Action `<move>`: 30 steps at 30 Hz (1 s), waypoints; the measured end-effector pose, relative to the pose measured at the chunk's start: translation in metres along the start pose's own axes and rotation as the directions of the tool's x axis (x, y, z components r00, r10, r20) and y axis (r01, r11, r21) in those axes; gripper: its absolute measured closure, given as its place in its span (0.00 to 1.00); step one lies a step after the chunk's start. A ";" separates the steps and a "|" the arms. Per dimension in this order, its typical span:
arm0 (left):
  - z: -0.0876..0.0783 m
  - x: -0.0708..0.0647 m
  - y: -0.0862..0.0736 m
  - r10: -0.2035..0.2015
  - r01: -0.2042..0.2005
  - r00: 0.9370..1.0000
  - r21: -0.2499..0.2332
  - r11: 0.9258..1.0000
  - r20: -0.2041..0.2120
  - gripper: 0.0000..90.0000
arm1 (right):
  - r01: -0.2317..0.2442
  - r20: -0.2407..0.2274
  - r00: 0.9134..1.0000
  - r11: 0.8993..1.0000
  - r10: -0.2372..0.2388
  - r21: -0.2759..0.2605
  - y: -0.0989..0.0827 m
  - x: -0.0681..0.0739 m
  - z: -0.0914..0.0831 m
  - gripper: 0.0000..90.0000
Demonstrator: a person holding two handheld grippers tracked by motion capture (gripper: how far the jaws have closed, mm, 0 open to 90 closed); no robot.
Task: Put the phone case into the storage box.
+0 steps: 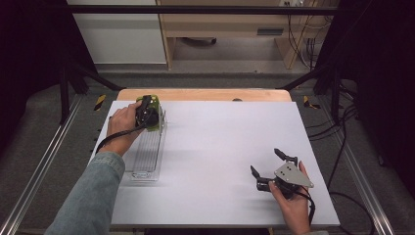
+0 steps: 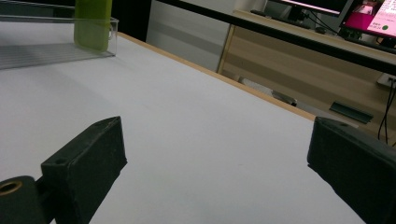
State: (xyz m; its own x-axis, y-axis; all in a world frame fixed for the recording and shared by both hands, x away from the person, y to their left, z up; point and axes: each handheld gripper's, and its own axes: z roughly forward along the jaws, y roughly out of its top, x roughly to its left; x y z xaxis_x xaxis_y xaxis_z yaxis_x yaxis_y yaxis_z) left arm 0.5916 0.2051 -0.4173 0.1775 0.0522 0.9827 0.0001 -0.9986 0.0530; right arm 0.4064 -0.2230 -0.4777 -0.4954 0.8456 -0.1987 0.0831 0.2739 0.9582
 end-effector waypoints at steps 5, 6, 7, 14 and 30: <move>-0.001 0.000 0.000 0.007 -0.007 1.000 -0.001 1.000 -0.002 0.97 | 0.002 -0.001 1.000 1.000 -0.002 -0.001 0.000 0.000 0.000 0.05; -0.001 0.000 0.000 0.006 -0.006 1.000 -0.004 1.000 -0.004 0.97 | 0.002 0.000 1.000 1.000 -0.002 0.000 0.000 0.000 0.000 0.05; -0.001 0.000 0.000 0.006 -0.006 1.000 -0.004 1.000 -0.004 0.97 | 0.002 0.000 1.000 1.000 -0.002 0.000 0.000 0.000 0.000 0.05; 0.000 0.001 0.002 -0.012 0.012 1.000 -0.015 1.000 -0.004 0.90 | -0.002 -0.003 1.000 1.000 0.002 0.009 -0.001 0.001 0.000 0.05; -0.006 0.014 0.006 -0.164 0.164 0.986 0.006 0.986 -0.001 0.45 | -0.001 0.002 1.000 1.000 0.001 -0.002 0.000 -0.001 -0.002 0.05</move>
State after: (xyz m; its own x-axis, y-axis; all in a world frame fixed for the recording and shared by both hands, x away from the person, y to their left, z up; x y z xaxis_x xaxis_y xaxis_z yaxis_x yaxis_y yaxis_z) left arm 0.5878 0.2004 -0.4023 0.1742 0.2154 0.9609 0.0355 -0.9765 0.2125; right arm 0.4053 -0.2241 -0.4769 -0.4937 0.8468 -0.1981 0.0815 0.2719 0.9589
